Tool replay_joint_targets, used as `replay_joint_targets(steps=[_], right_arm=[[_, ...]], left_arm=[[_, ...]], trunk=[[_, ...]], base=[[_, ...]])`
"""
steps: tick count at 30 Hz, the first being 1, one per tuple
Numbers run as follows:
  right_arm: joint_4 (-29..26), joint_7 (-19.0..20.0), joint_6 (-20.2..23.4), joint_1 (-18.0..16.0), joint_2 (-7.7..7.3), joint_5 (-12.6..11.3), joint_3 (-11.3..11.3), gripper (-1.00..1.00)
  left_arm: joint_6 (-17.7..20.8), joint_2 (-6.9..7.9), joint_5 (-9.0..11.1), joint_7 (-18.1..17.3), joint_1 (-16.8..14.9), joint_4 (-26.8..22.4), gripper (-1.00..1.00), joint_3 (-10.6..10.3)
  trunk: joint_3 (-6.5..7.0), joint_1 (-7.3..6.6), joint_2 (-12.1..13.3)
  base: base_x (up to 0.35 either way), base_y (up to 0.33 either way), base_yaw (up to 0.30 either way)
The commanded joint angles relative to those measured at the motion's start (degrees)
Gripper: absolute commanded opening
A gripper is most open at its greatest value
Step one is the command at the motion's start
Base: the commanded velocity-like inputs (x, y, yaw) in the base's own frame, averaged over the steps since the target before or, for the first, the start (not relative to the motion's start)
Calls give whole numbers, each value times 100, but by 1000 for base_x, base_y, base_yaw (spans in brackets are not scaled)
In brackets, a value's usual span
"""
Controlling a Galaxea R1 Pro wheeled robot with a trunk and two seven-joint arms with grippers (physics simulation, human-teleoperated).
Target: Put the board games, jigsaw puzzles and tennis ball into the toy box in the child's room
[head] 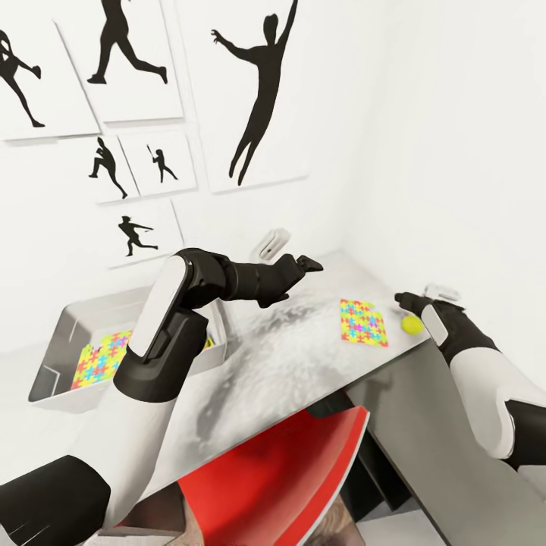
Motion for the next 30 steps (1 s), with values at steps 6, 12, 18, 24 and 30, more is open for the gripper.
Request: replay_joint_targets(steps=[6,12,18,24,30], right_arm=[[52,-47,-286,19,-15,-77,-3,100],[61,-65,-395,44,-210,-80,-5,100],[66,-63,-366,49,-382,-100,-17,100],[69,-66,-352,50,-430,-106,-29,100],[70,-66,-350,49,-436,-104,-31,100]], left_arm=[[34,-6,34,47,-6,-4,100,5],[34,-27,31,46,-10,-5,100,0],[34,-38,29,46,-11,-5,100,-3],[34,-41,16,46,-11,-5,100,-4],[34,-41,0,47,-61,-5,100,-99]], trunk=[[-62,1,-7],[-87,1,-7],[-121,1,-7],[-172,1,-7],[-226,1,-7]], base=[[0,0,61],[0,0,9],[0,0,1],[0,0,0],[0,0,0]])
